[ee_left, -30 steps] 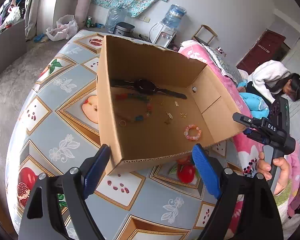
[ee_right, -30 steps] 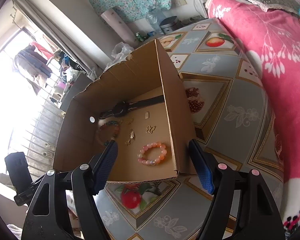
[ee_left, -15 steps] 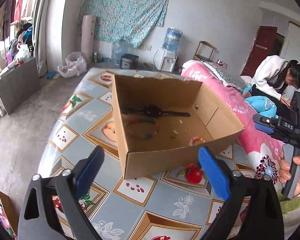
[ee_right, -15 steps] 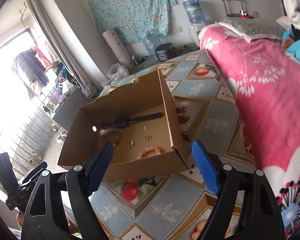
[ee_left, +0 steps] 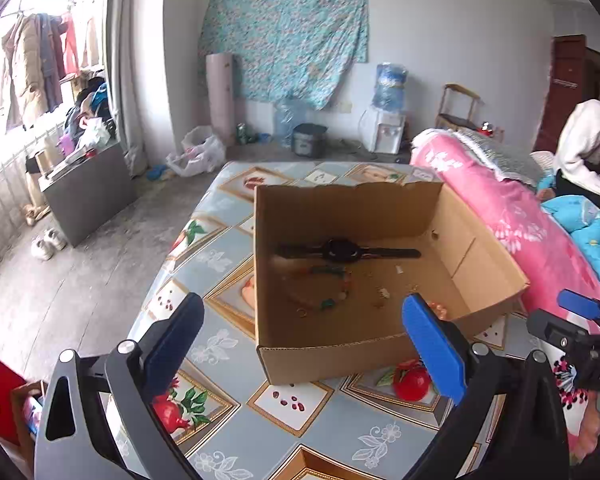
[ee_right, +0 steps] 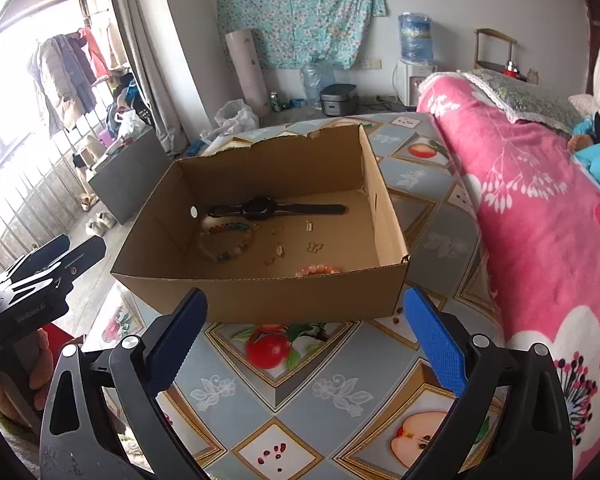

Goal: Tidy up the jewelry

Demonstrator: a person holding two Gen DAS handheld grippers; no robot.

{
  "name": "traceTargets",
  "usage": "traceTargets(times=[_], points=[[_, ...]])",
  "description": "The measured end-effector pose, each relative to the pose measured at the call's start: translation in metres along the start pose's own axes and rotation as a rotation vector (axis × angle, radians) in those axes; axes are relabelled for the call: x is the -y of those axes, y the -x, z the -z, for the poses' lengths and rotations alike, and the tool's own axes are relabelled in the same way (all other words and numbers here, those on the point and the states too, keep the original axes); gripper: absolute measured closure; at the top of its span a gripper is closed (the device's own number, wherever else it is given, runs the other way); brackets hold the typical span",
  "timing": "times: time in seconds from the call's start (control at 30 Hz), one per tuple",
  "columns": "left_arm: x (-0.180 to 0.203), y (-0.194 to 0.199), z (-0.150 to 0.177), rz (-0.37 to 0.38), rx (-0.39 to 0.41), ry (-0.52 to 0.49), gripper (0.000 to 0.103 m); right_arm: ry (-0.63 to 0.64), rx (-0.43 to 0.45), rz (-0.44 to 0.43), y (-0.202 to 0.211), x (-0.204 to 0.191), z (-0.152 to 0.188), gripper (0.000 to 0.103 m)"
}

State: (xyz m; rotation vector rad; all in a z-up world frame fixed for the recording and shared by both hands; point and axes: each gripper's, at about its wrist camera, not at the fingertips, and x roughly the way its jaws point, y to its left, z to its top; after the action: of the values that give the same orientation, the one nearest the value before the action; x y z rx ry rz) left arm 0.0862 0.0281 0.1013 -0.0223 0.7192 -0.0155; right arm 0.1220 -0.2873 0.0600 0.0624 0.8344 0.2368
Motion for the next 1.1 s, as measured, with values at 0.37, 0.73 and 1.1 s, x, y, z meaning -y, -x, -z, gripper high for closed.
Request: traceTargets(times=[0.37, 0.73, 1.1], points=[[0.004, -0.019, 0.007, -0.033, -0.165, 0.085, 0.006, 0.017, -0.024, 0.060, -0.013, -0.015, -0.006, 0.008], [0.006, -0.022, 0.014, -0.058, -0.212, 0.096, 0.005, 0.001, -0.079, 0.072, -0.027, -0.018, -0.002, 0.008], [0.002, -0.024, 0.015, -0.065, -0.237, 0.127, 0.006, 0.004, -0.085, 0.066, -0.029, -0.018, -0.001, 0.008]])
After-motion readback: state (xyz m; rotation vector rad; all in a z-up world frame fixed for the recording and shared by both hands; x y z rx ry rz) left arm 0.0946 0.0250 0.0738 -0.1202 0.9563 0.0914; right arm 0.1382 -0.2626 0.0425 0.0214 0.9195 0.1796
